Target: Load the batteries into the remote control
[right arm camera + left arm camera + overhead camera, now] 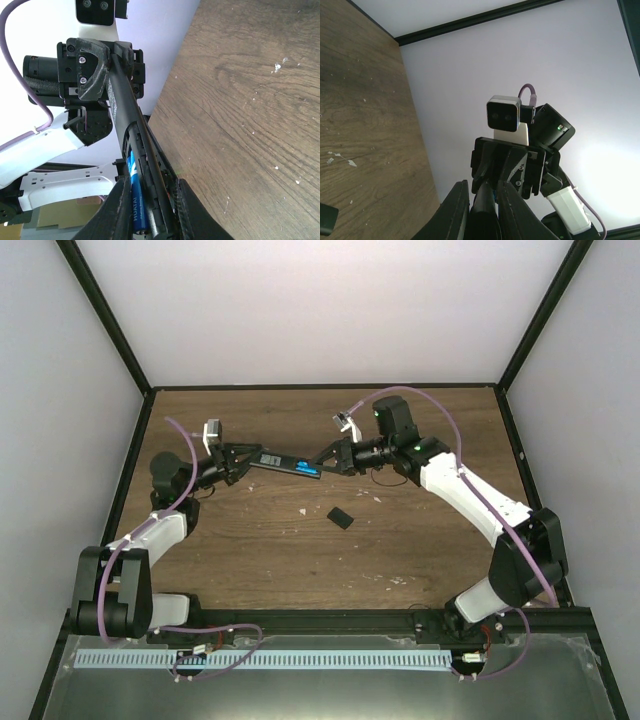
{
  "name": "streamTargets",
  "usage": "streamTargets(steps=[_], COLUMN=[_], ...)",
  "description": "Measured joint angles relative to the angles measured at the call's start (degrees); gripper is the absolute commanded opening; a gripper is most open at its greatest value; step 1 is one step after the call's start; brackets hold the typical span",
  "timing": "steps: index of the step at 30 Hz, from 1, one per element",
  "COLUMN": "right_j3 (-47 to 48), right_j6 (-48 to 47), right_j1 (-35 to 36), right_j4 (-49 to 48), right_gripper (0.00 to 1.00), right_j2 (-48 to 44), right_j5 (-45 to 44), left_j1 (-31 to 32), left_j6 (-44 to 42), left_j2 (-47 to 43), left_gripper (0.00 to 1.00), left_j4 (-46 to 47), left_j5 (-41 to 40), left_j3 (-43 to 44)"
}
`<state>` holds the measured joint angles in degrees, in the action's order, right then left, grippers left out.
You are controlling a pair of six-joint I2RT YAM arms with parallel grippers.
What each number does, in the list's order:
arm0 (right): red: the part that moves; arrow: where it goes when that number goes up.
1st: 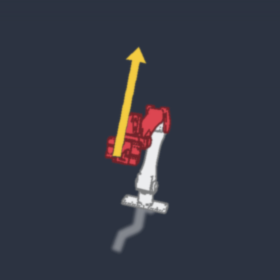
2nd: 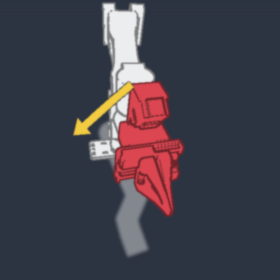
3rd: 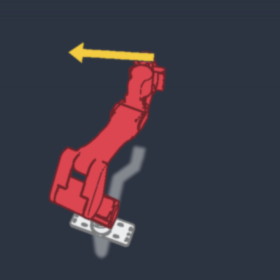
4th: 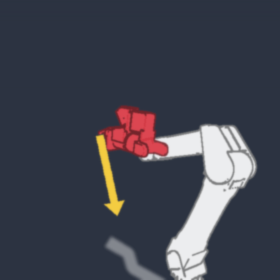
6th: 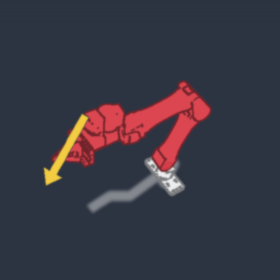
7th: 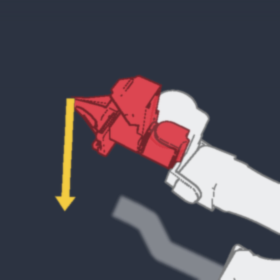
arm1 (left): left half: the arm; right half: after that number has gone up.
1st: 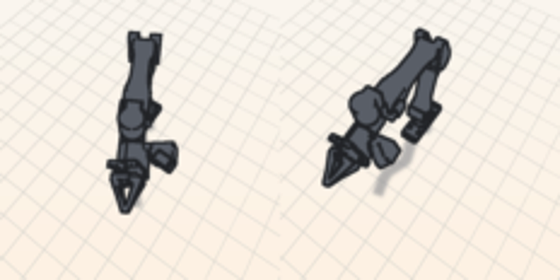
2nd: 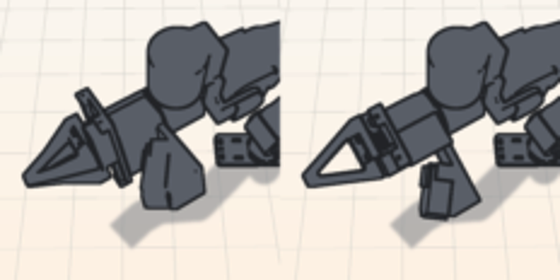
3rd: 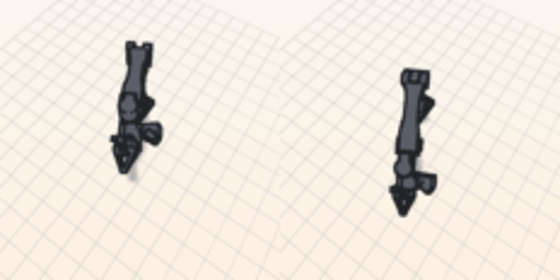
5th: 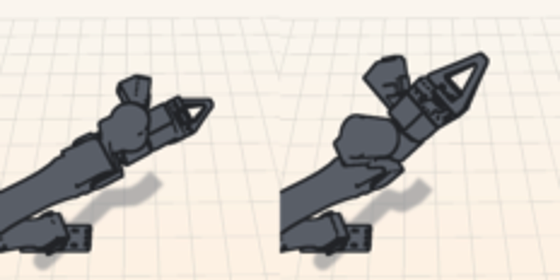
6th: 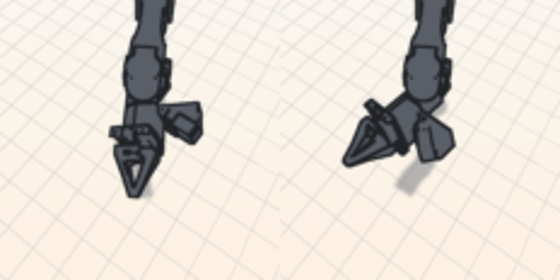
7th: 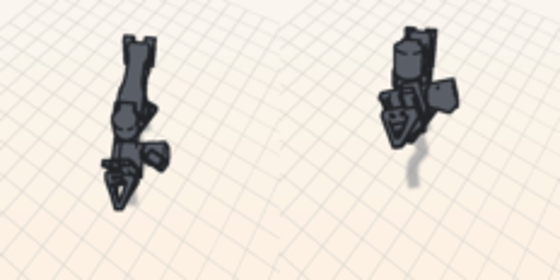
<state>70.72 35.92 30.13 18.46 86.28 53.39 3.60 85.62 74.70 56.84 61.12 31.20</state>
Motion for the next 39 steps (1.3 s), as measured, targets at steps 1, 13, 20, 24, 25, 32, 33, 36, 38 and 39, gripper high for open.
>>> streamTargets(steps=[1, 13, 20, 24, 25, 32, 33, 36, 38, 39], right_j3=[0.0, 0.0, -0.7, -0.7, -0.8, -1.6, -1.6, -1.6, -1.6, -1.6], right_j6=[-0.2, 0.0, 1.0, 1.2, 1.2, 1.4, 1.4, 1.7, 2.1, 2.3], right_j1=[0.0, -0.9, -1.6, -1.7, -1.7, -1.9, -1.9, -1.9, -1.9, -1.9], right_j4=[0.0, 0.2, 0.4, 0.4, 0.4, 0.4, 0.4, 0.4, 0.3, 0.3], right_gripper=[0.09, 0.22, 0.24, 0.24, 0.23, 0.22, 0.22, 0.21, 0.20, 0.20], right_j2=[0.0, 0.0, 0.0, -0.1, -0.2, -0.8, -0.8, -0.8, -0.8, -0.8], right_j5=[0.0, 0.3, 1.1, 1.6, 1.8, 2.4, 2.5, 2.7, 2.8, 2.8], left_j1=[0.0, 0.0, 0.0, -0.2, -0.3, -0.7, -0.7, -0.7, -0.7, -0.7], left_j6=[0.0, 0.1, 0.0, 0.0, 0.0, 0.0, 0.0, 0.0, 0.0, 0.0], left_j2=[0.0, 0.0, 0.0, 0.0, 0.0, 0.0, 0.0, 0.0, 0.0, 0.0], left_gripper=[0.00, 0.00, 0.00, 0.00, 0.00, 0.00, 0.00, 0.00, 0.00, 0.00], left_j4=[0.0, 0.1, 0.2, 0.3, 0.4, 0.5, 0.5, 0.5, 0.5, 0.5], left_j5=[0.0, 0.0, 0.0, 0.0, 0.0, 0.0, 0.0, 0.0, 0.0, 0.0], left_j3=[0.0, 0.2, 0.2, 0.2, 0.2, 0.2, 0.2, 0.2, 0.2, 0.2])
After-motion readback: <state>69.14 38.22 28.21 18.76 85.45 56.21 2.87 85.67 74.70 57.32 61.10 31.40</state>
